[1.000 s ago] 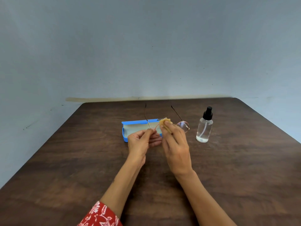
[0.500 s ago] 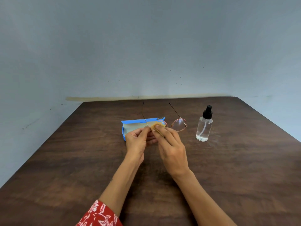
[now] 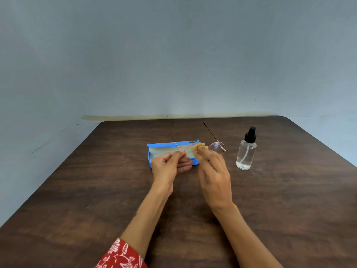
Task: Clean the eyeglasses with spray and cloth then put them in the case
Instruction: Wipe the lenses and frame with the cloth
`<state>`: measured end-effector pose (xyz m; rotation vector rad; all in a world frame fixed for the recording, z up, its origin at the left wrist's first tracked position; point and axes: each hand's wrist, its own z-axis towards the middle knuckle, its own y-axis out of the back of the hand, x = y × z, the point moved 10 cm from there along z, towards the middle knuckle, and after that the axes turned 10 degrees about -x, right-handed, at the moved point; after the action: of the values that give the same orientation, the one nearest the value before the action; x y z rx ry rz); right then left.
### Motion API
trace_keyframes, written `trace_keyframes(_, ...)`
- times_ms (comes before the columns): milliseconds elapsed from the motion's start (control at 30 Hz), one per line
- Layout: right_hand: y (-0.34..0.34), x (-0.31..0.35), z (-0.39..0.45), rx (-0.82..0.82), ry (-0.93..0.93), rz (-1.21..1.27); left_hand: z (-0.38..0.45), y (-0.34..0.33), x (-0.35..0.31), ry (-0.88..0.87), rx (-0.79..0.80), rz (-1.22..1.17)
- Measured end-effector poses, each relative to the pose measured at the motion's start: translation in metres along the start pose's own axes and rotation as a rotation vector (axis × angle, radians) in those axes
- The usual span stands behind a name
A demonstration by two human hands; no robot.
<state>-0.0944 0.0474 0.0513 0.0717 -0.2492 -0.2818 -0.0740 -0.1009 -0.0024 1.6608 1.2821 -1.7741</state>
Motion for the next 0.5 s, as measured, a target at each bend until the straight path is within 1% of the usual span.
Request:
trace_keyframes(100,0.002,0.0,0.003,-0.024,-0.005,-0.028,-0.004,-0.005,0.003,0.003,0.013,0.016)
trace_keyframes(233,-0.011,0.017,-0.005,0.052,0.071,0.026,-0.003,-0.001,-0.002,-0.019,-0.006,0.001)
trace_keyframes(400,0.001,-0.006,0.001,-0.02,-0.037,-0.052,0.0,-0.001,0.001,-0.004,-0.007,0.018)
trace_keyframes(500,-0.006,0.01,0.0,0.015,0.038,-0.024,-0.003,-0.003,0.003,-0.003,-0.003,0.014)
